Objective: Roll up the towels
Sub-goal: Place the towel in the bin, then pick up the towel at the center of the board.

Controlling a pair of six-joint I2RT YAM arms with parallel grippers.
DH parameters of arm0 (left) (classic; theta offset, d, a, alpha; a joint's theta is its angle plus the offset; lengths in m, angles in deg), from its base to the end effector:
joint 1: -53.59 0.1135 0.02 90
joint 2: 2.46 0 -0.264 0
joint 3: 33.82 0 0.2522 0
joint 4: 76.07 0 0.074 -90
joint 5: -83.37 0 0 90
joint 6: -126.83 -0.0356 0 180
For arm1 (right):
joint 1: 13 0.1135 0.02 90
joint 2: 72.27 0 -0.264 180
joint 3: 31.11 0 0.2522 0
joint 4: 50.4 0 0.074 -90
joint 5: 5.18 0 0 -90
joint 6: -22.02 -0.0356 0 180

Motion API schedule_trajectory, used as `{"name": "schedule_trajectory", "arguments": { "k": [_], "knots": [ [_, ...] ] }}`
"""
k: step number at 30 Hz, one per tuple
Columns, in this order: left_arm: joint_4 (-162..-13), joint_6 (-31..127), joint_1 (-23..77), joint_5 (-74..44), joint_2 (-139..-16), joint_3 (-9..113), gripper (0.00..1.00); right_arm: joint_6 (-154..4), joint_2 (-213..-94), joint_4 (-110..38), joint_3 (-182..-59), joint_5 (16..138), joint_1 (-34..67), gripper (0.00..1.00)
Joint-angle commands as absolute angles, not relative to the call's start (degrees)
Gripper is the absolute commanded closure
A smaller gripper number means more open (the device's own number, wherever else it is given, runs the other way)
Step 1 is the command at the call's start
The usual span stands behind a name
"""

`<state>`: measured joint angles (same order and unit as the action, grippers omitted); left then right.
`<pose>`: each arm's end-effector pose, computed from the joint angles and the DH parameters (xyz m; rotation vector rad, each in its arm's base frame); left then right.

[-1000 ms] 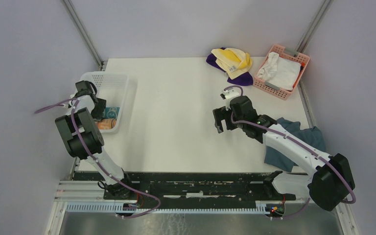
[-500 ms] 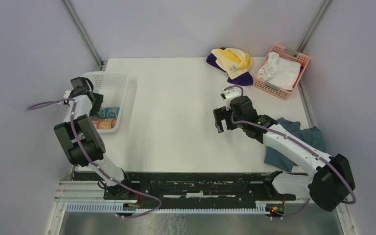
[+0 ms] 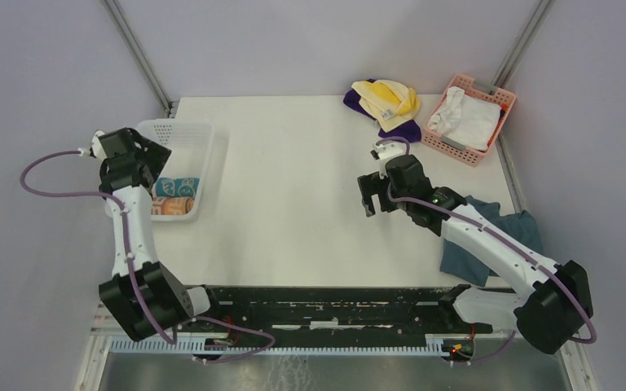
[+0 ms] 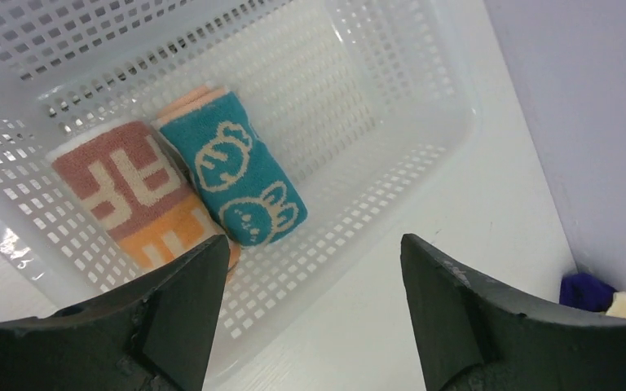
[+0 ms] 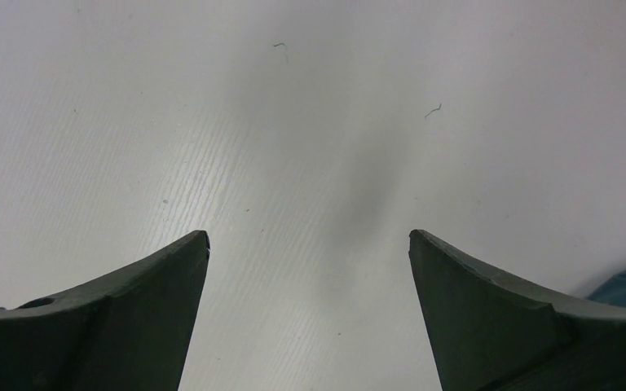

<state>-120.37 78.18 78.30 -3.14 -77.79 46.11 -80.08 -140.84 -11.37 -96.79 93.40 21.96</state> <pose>0.2615 0.1227 0.3192 -1.2608 1.8799 -0.0855 0.2134 0.1427 0.2736 -0.3810 2.2737 0.2519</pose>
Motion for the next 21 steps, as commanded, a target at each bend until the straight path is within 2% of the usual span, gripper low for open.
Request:
{"name": "schedule_trajectory", "arguments": {
  "k": [1, 2, 8, 13, 17, 21],
  "knots": [
    [-117.76, 66.59, 74.18, -5.18, -69.15, 44.18, 0.13, -79.80, -137.84, -9.20, -101.48, 99.06, 21.87, 0.00],
    [-117.12, 65.15, 71.86, -5.09, -67.72, 44.05, 0.09, -79.82, -137.43, -8.62, -102.03, 100.69, 21.84, 0.00],
    [-120.18, 57.49, 59.82, 2.74, -62.86, 47.87, 0.00, -80.46, -133.27, -6.41, -103.51, 106.61, 21.83, 0.00],
    [-117.43, 53.60, 46.75, 11.97, -54.28, 43.61, 0.01, -82.88, -135.82, 2.30, -108.72, 112.17, 21.76, 0.00],
    [-112.18, 54.04, 43.52, 8.52, -45.59, 35.70, 0.01, -81.97, -140.08, 2.25, -110.77, 114.56, 21.71, 0.00],
    [-107.31, 56.54, 43.03, 4.94, -44.06, 28.66, 0.01, -79.93, -148.25, -1.53, -115.23, 114.83, 19.98, 0.00]
  ]
}}
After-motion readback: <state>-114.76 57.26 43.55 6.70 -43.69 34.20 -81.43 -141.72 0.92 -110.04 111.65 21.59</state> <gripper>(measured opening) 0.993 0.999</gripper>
